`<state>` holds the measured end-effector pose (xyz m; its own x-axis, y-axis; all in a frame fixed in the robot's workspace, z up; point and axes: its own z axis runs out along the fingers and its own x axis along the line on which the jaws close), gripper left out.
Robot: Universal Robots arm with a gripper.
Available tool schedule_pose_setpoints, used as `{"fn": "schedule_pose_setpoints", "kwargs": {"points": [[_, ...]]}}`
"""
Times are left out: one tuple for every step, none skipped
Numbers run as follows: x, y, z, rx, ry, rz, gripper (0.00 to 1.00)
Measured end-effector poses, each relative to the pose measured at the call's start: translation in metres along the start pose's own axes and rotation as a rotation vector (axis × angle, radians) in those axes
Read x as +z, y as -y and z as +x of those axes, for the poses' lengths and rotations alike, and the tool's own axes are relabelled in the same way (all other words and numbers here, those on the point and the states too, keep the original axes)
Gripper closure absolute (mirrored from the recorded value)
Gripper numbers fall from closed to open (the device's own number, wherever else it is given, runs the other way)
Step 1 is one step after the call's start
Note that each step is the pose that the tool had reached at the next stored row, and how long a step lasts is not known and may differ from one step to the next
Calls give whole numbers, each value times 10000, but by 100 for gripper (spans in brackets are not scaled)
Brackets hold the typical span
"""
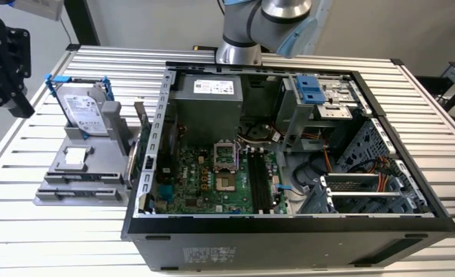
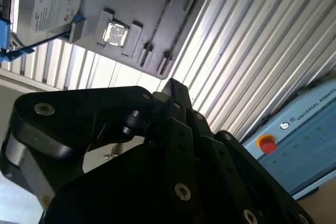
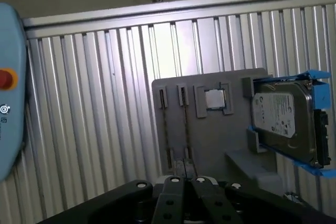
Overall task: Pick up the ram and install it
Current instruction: 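Pick up the ram and move it above insertion slot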
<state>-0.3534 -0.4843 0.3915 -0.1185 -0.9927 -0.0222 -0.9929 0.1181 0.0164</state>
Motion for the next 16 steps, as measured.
{"fn": "schedule_pose_setpoints", "kwargs": {"points": [[2,0,0,-170,-4,8,100],[4,0,0,-349,-9,18,100],[7,0,0,-540,-13,29,100],[9,0,0,-721,-18,39,100],[11,0,0,-900,-23,49,100],[13,0,0,-1093,-27,61,100],[14,0,0,-1260,-29,69,100],[14,0,0,-1404,-31,72,100],[14,0,0,-1479,-32,74,100],[14,0,0,-1510,-32,74,100],[15,0,0,-1510,-31,75,100],[15,0,0,-1511,-31,76,100],[15,0,0,-1501,-31,77,100],[15,0,0,-1421,-30,79,100],[15,0,0,-1303,-29,81,100],[15,0,0,-1278,-29,82,100]]}}
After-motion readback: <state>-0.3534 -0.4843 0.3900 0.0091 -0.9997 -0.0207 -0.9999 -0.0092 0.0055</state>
